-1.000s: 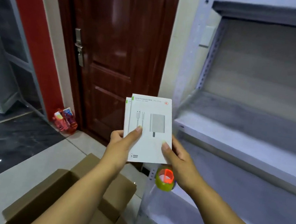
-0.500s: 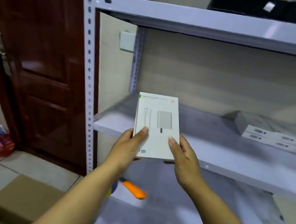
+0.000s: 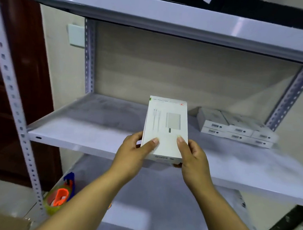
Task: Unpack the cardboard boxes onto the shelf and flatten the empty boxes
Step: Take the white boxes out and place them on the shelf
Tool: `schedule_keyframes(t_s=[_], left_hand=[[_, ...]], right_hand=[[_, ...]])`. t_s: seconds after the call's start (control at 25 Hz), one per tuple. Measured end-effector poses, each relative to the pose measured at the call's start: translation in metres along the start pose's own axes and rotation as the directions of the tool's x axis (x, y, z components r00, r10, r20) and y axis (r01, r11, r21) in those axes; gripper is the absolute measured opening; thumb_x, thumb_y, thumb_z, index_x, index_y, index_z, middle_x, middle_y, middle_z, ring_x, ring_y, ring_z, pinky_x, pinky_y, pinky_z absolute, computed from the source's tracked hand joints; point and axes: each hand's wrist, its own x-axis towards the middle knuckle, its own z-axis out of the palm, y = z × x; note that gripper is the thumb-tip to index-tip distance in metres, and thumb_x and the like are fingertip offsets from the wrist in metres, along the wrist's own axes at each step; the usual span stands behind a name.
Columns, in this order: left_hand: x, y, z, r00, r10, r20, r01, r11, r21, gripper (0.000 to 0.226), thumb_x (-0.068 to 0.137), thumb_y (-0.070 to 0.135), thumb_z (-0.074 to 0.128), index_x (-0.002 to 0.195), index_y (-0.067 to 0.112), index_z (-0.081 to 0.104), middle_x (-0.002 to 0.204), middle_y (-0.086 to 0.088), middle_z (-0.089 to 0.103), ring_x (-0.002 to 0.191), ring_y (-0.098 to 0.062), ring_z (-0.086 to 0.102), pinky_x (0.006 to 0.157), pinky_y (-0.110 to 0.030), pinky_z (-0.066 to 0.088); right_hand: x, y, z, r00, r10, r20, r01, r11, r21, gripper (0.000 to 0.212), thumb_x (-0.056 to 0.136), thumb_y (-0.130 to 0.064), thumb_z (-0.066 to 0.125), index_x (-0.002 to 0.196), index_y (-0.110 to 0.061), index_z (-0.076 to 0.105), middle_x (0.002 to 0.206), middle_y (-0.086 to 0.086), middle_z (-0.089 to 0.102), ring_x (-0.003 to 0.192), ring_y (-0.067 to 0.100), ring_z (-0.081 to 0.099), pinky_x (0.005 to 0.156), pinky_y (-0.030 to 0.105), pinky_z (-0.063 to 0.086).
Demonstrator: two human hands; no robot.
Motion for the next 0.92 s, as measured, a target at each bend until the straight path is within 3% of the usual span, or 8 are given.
schedule_keyframes(t_s=[0.24,0.4,0.52,0.64,0.72,0.8,0.92], left_hand=[[0.037,-0.003,0.024,0.997,0.001,0.077,-0.008,0.996,0.091,0.021,0.091,0.036,0.059,0.111,0.030,0.063,0.105,0.019,0.068,0.091,0.004,0.063,0.068,-0.012,0.045],[0.075,-0.009,0.031,0.989,-0.039,0.143,0.018,0.989,0.145,0.015,0.090,0.040,0.060,0.096,0.028,0.067,0.090,0.016,0.071,0.082,-0.003,0.066,0.070,-0.022,0.051],[0.106,-0.013,0.035,0.979,-0.081,0.187,0.052,0.987,0.152,0.018,0.090,0.039,0.060,0.097,0.025,0.069,0.091,0.012,0.072,0.086,-0.009,0.068,0.080,-0.030,0.054],[0.135,-0.022,0.042,0.967,-0.124,0.221,0.089,0.983,0.161,0.028,0.087,0.040,0.064,0.098,0.015,0.070,0.094,0.000,0.073,0.089,-0.020,0.069,0.087,-0.042,0.054],[0.150,-0.029,0.046,0.963,-0.151,0.223,0.114,0.979,0.169,0.040,0.078,0.049,0.067,0.092,0.011,0.070,0.089,-0.005,0.074,0.086,-0.026,0.069,0.086,-0.048,0.054],[0.163,-0.033,0.050,0.959,-0.171,0.224,0.126,0.971,0.203,0.038,0.080,0.045,0.069,0.090,0.009,0.071,0.089,-0.008,0.074,0.084,-0.026,0.070,0.085,-0.047,0.054],[0.182,-0.039,0.055,0.949,-0.211,0.233,0.155,0.959,0.238,0.035,0.084,0.039,0.069,0.086,0.005,0.072,0.085,-0.010,0.074,0.081,-0.028,0.070,0.084,-0.046,0.055]], right_hand=[[0.032,0.006,-0.023,0.994,0.008,-0.109,-0.016,0.997,-0.076,0.026,0.092,-0.040,0.058,0.105,-0.017,0.054,0.095,-0.010,0.061,0.083,0.007,0.062,0.057,0.016,0.054],[0.065,0.014,-0.025,0.987,0.036,-0.154,-0.056,0.990,-0.129,0.027,0.090,-0.045,0.059,0.093,-0.019,0.059,0.091,-0.001,0.067,0.081,0.014,0.066,0.072,0.040,0.059],[0.089,0.022,-0.024,0.984,0.057,-0.167,-0.089,0.978,-0.189,0.031,0.089,-0.049,0.058,0.087,-0.019,0.064,0.083,-0.001,0.070,0.079,0.018,0.068,0.077,0.047,0.057],[0.108,0.028,-0.022,0.982,0.091,-0.168,-0.122,0.975,-0.184,0.036,0.088,-0.052,0.060,0.080,-0.017,0.068,0.074,-0.001,0.071,0.075,0.020,0.069,0.074,0.047,0.058],[0.118,0.030,-0.022,0.980,0.121,-0.158,-0.154,0.965,-0.215,0.036,0.089,-0.051,0.058,0.081,-0.018,0.069,0.072,-0.003,0.071,0.074,0.017,0.068,0.069,0.039,0.058],[0.126,0.032,-0.023,0.979,0.141,-0.147,-0.178,0.944,-0.278,0.037,0.091,-0.050,0.056,0.085,-0.016,0.070,0.076,-0.004,0.071,0.076,0.016,0.067,0.067,0.032,0.052],[0.137,0.042,-0.026,0.977,0.165,-0.137,-0.194,0.952,-0.235,0.051,0.078,-0.063,0.059,0.087,-0.014,0.071,0.081,0.000,0.074,0.082,0.023,0.069,0.079,0.042,0.053]])
